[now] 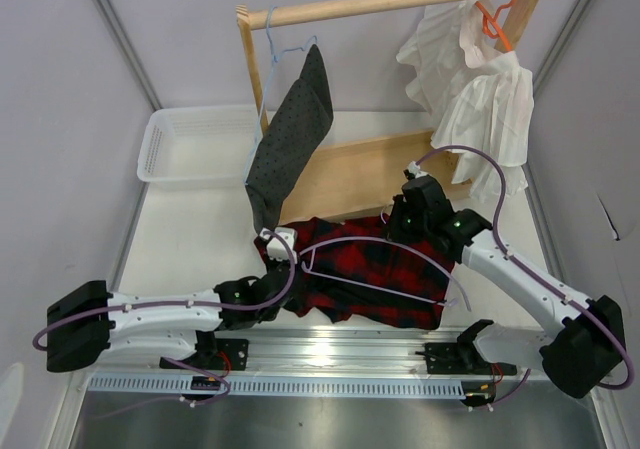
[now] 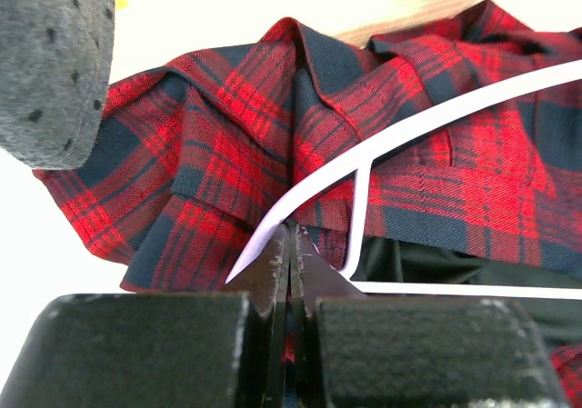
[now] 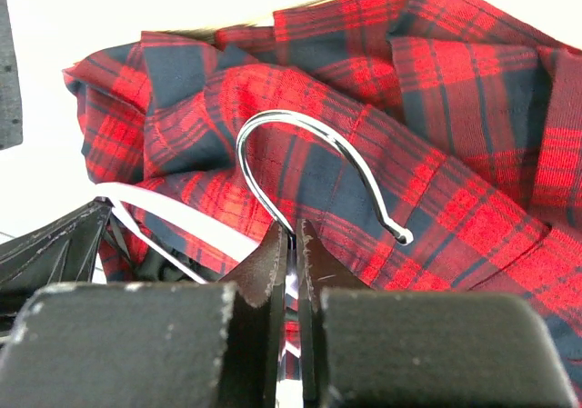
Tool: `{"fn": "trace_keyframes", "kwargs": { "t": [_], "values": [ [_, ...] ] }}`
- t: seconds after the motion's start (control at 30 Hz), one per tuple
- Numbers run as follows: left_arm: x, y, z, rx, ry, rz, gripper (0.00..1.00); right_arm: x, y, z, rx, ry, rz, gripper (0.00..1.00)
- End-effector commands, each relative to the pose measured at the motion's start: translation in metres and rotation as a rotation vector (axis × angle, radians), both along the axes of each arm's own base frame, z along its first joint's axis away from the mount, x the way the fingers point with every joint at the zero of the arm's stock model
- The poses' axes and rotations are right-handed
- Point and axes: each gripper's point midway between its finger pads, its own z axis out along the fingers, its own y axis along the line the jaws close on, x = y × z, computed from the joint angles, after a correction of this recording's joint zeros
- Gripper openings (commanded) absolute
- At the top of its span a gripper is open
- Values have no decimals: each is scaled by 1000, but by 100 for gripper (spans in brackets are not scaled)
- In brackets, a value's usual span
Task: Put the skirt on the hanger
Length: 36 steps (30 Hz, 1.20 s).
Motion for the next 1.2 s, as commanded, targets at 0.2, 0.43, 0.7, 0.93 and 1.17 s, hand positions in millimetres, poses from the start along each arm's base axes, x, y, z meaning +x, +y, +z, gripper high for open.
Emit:
{"fn": "trace_keyframes", "kwargs": {
  "t": [0.2, 0.43, 0.7, 0.93, 1.17],
  "values": [
    [6, -11, 27, -98, -75, -32, 0, -5, 20, 26, 121, -27, 36, 0],
    [11, -7, 36, -107, -91, -22, 0, -6, 21, 33, 149, -36, 33, 0],
    [6, 9, 40, -150, -95, -5, 0, 11, -6, 24, 29, -77, -74, 0],
    [-2, 22, 36, -213, -93, -18, 0, 19, -4, 27, 46, -100, -102, 0],
    [-2, 22, 46, -230, -110, -33, 0, 21, 1, 34, 67, -116, -101, 0]
  ]
}}
